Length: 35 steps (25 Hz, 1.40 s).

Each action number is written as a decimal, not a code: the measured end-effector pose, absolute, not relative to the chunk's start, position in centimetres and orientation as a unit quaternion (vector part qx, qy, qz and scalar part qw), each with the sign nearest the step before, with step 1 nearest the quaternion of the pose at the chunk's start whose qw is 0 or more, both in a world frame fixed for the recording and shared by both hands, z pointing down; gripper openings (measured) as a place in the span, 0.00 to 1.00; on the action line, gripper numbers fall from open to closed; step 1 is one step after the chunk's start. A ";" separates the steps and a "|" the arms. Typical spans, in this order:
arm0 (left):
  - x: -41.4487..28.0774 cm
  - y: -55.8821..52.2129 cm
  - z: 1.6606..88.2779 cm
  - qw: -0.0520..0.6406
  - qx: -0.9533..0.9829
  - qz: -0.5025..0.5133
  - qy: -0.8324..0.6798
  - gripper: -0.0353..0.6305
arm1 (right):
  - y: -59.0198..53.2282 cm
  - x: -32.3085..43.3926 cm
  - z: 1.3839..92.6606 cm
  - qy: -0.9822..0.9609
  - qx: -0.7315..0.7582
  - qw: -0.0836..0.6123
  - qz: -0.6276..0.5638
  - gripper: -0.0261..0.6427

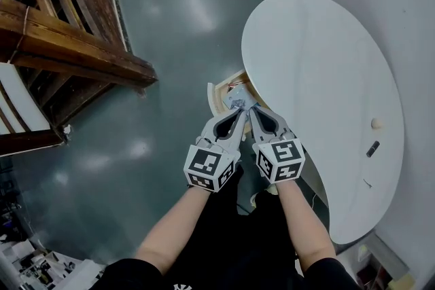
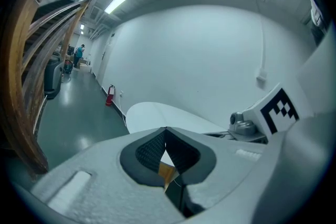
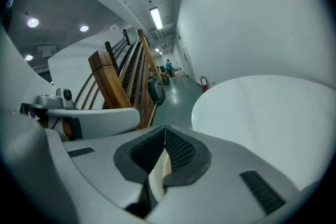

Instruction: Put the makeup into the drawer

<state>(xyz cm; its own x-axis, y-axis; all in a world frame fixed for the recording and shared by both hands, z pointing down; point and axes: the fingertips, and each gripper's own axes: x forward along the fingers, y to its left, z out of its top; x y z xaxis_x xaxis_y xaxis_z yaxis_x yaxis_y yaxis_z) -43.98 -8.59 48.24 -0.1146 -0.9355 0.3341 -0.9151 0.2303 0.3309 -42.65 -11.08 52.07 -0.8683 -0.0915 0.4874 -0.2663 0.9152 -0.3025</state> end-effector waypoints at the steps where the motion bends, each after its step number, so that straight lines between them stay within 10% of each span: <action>1: -43.8 -8.6 47.5 0.239 0.620 -0.022 -0.747 0.07 | -11.1 -42.5 51.2 -0.950 0.096 0.235 0.181 0.07; 35: -39.6 -8.4 28.6 0.141 0.628 -0.037 -0.764 0.07 | -10.7 -39.5 29.7 -0.987 0.063 0.115 0.093 0.06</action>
